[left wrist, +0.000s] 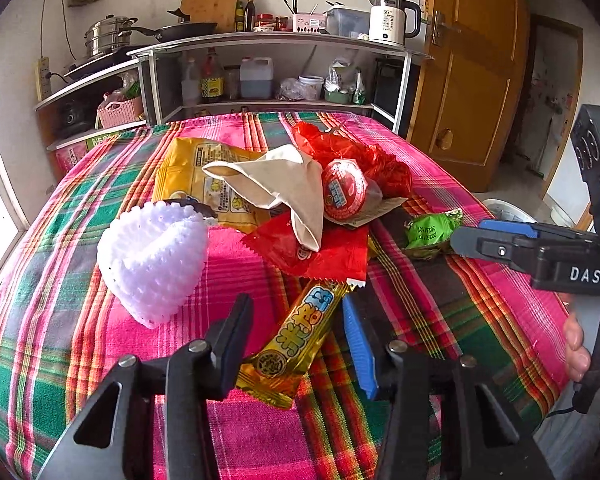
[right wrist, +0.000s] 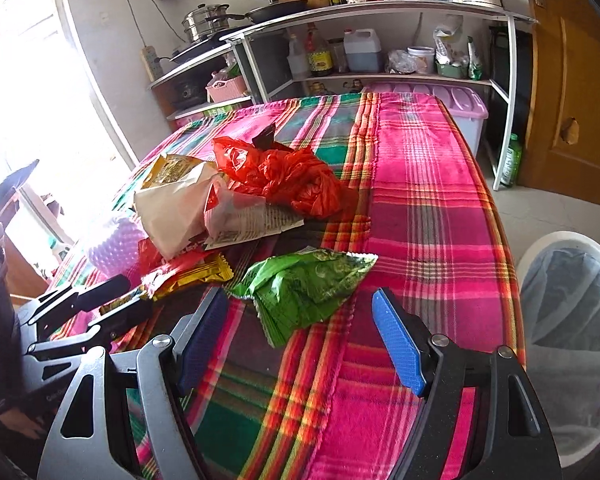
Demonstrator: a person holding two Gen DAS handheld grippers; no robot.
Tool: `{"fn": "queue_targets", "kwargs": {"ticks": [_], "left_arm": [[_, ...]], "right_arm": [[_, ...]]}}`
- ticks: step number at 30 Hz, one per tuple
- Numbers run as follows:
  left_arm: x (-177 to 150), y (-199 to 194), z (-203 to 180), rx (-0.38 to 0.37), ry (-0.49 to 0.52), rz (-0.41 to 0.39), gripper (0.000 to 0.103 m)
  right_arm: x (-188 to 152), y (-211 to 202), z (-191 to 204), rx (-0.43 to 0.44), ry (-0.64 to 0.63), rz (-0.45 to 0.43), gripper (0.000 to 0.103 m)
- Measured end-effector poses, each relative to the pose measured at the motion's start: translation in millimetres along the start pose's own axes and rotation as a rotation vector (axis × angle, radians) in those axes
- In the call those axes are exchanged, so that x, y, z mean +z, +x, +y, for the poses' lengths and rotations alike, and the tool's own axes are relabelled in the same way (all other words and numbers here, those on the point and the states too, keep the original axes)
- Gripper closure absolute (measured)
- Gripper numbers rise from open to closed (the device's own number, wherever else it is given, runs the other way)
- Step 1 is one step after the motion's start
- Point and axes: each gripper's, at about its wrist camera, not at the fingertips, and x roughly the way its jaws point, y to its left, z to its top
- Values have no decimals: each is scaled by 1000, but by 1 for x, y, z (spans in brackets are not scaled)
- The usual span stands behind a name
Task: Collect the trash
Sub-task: 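Grasp the yellow snack stick with the left tool while the right tool grasps the green packet, then carry both items over the white bin and open both tools to drop them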
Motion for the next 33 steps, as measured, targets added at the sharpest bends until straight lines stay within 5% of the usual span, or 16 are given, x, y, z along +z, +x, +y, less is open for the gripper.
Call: {"fn": "queue_targets", "kwargs": {"ticks": [8, 13, 23, 33], "left_arm": [[-1, 1, -2, -20, -10, 5, 70], [-2, -1, -2, -32, -25, 2, 75], [-10, -12, -11, -52, -43, -3, 90], [-15, -29, -31, -96, -40, -14, 95]], "right_arm": [[9, 18, -6, -8, 67, 44, 31], [11, 18, -13, -9, 95, 43, 64], [2, 4, -19, 32, 123, 20, 67], [-18, -26, -32, 52, 152, -3, 68]]}}
